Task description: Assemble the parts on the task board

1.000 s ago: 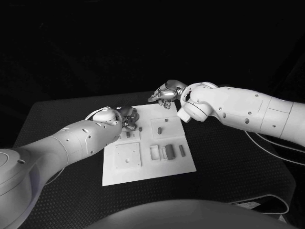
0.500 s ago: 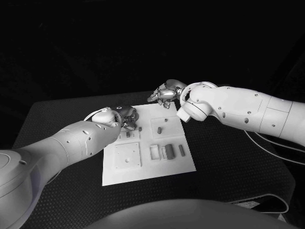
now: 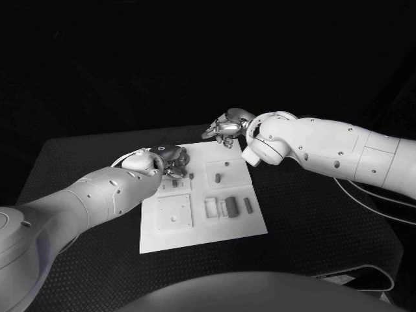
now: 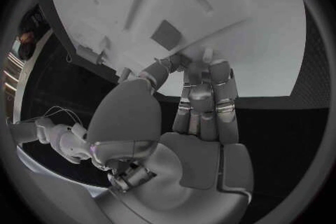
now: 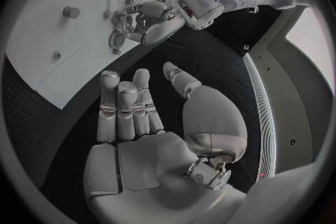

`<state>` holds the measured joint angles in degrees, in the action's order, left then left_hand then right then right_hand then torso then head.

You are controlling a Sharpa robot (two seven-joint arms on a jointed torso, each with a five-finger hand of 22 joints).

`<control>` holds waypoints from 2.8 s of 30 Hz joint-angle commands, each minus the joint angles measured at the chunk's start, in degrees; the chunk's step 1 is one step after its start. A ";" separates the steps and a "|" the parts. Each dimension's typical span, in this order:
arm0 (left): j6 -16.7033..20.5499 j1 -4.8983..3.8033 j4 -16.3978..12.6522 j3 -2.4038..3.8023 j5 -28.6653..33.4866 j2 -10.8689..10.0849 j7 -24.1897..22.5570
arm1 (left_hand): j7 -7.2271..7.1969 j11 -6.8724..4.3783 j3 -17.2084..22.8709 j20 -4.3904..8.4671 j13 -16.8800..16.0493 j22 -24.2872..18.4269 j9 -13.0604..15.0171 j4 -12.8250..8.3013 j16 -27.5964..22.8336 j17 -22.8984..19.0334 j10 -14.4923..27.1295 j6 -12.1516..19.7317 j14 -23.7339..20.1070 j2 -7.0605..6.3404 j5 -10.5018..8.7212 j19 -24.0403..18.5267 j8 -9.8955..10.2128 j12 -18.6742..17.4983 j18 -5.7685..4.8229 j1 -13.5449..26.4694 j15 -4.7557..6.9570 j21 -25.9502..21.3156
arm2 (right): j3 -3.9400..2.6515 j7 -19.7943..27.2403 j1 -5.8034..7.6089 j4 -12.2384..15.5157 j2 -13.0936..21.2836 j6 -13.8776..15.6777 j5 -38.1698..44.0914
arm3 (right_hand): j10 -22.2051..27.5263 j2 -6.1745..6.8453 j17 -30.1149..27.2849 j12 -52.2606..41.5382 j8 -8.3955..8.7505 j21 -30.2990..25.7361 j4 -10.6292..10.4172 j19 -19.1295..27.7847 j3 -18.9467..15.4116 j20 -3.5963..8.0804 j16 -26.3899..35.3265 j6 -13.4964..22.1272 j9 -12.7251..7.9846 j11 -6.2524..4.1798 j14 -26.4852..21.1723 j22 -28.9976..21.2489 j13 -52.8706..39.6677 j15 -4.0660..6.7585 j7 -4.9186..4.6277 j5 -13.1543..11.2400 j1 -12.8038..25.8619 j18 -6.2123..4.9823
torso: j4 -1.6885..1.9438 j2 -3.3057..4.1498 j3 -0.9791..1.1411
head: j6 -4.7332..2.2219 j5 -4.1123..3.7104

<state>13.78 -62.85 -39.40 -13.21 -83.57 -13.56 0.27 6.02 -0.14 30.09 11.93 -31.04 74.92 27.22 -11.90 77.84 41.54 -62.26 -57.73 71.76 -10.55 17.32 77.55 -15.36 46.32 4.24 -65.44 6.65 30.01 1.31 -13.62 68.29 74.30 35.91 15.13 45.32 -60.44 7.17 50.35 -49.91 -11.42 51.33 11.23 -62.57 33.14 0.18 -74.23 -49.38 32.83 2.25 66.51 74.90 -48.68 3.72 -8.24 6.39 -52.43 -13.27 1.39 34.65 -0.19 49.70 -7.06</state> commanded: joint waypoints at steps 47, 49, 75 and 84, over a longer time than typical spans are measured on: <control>6.36 -2.15 -9.02 4.24 5.65 -5.20 -3.13 | 0.09 -0.18 0.33 0.22 -0.42 1.08 -0.23 -0.33 0.00 0.11 -0.96 -0.18 0.70 1.12 0.14 0.64 0.10 -0.73 1.18 0.11 0.05 0.35 | -0.05 0.65 0.00 -3.03 -1.29 -0.85 0.28 | 0.20 0.27 -0.10 -0.36 -0.28 -0.20 0.30 -0.23 0.23 0.29 -0.05 0.09 -0.02 -0.09 0.12 0.67 0.15 0.38 -0.43 0.09 0.47 -1.73 | 0.17 -0.07 -0.09 | -1.01 1.12; 6.26 -2.32 -10.13 4.78 5.89 -5.69 -3.01 | 0.09 -0.18 0.33 0.22 -0.43 1.08 -0.23 -0.33 0.00 0.11 -0.98 -0.18 0.71 1.13 0.14 0.65 0.10 -0.73 1.18 0.12 0.06 0.35 | -0.04 0.67 -0.01 -3.24 -1.53 -0.98 0.22 | 0.20 0.28 -0.11 -0.36 -0.29 -0.20 0.31 -0.22 0.23 0.29 -0.05 0.09 -0.02 -0.09 0.12 0.67 0.15 0.38 -0.43 0.08 0.46 -1.73 | 0.18 -0.10 -0.08 | -1.10 1.23; 6.53 -5.82 -20.12 5.44 7.23 -10.64 -1.98 | 0.06 -0.21 0.32 0.26 -0.53 1.08 -0.23 -0.26 -0.02 0.12 -1.11 -0.27 0.88 1.20 0.14 0.79 0.05 -0.77 1.19 0.23 0.09 0.36 | 0.33 3.13 -1.35 -5.60 -3.89 -2.74 -0.45 | 0.68 1.37 -0.14 -0.34 -0.13 -0.44 -0.35 0.20 -0.20 0.03 0.06 0.49 -0.13 0.10 -0.27 0.67 0.27 0.19 -0.62 0.04 1.67 -1.73 | 0.74 -1.26 -0.28 | -1.93 1.40; 6.51 -5.82 -20.46 5.45 7.23 -10.62 -1.97 | 0.05 -0.22 0.33 0.26 -0.56 1.07 -0.23 -0.24 -0.03 0.12 -1.13 -0.28 0.91 1.22 0.12 0.82 0.05 -0.79 1.19 0.26 0.09 0.36 | 0.33 4.30 -1.43 -5.58 -3.97 -4.50 -2.59 | 1.15 2.21 -0.06 -0.48 -0.05 -0.67 -1.85 0.84 -4.25 0.04 0.03 0.87 -0.11 0.12 -0.77 0.72 0.23 0.16 -0.64 -0.08 6.97 -1.73 | 0.69 -1.12 -0.28 | -2.12 1.63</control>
<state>19.74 -68.60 -59.65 -7.82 -76.79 -24.26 -1.74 5.79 -0.34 30.33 11.86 -31.52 74.95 26.94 -12.14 77.83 41.58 -62.87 -58.12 72.18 -9.87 17.47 78.43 -15.47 45.86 4.22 -65.20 6.66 30.01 1.64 -10.84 66.90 68.58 32.00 12.35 44.02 -59.68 9.41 50.25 -50.15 -11.42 50.90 9.40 -62.00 29.10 0.10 -74.22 -49.08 32.78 2.55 66.02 74.90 -48.48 3.89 -8.47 6.39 -45.92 -13.27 2.07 33.47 -0.45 47.63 -5.48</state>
